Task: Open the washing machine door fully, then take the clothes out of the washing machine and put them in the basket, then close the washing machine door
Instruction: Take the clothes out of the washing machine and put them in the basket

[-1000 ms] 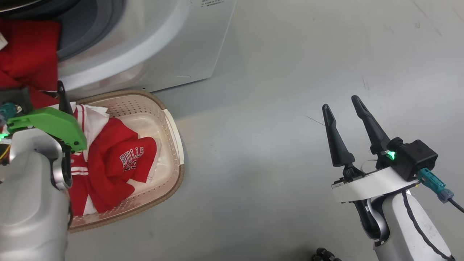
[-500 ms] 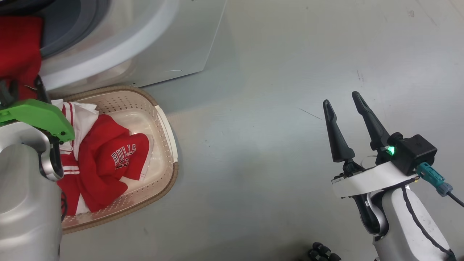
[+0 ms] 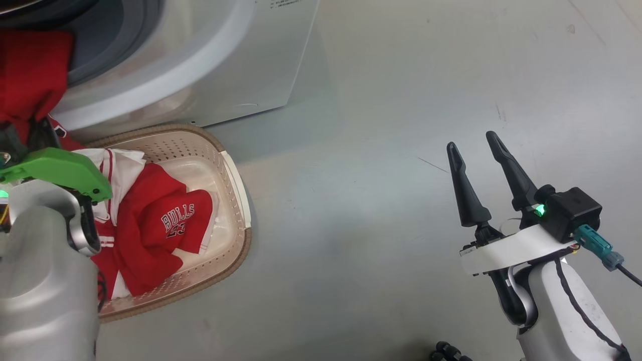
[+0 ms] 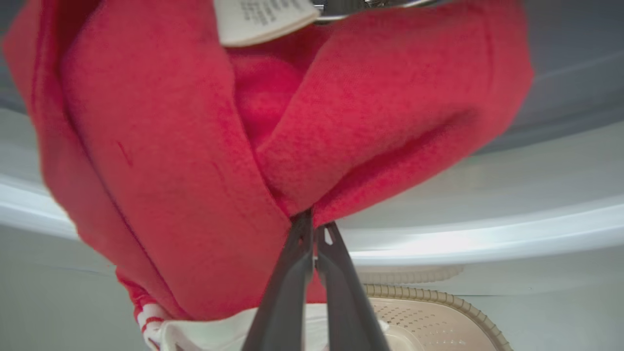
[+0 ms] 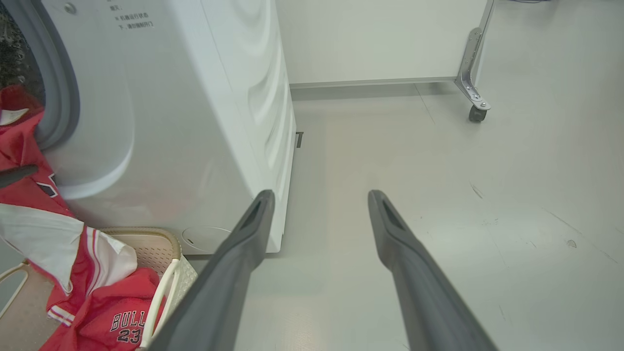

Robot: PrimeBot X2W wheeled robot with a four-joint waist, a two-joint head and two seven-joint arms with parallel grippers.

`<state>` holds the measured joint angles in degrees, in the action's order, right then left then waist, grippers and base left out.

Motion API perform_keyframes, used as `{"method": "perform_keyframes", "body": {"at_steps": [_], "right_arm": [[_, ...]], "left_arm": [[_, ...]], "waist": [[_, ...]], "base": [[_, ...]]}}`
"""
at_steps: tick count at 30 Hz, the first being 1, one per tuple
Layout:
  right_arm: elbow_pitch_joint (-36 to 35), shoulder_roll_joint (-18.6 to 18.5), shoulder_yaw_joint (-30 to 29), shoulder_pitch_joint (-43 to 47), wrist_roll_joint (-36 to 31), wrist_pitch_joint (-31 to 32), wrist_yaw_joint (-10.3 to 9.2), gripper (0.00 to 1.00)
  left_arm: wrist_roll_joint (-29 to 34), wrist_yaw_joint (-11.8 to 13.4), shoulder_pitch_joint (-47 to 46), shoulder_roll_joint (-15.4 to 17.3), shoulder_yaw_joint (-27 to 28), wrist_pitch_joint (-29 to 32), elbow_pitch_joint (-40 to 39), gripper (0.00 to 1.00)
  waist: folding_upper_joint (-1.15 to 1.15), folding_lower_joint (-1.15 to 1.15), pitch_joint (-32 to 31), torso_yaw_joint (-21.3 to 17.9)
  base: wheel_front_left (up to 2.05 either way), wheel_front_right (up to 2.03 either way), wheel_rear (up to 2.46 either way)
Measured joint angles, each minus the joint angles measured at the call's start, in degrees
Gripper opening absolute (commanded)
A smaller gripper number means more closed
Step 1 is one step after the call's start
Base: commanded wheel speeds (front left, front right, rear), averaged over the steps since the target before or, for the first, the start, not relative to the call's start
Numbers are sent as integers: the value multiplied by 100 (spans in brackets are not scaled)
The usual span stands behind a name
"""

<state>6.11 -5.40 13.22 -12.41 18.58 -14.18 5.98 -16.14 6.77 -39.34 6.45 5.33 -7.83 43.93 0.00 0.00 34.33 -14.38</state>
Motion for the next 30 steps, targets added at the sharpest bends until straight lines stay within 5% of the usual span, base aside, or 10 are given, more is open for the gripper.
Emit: {"method": "perform_keyframes", "body": {"at_steps": [9, 30], "right_arm": [[-9, -126, -186, 3, -2, 0, -1, 100], [48, -205, -209, 182, -102, -1, -9, 100]], "left_arm": [[75, -2, 77, -278, -302, -542, -218, 0], [213, -153, 1078, -467, -917, -660, -1645, 0]], "waist": [[0, 0, -85, 264], [0, 0, -730, 1022]], "base": [[0, 0, 0], [0, 0, 0]]}}
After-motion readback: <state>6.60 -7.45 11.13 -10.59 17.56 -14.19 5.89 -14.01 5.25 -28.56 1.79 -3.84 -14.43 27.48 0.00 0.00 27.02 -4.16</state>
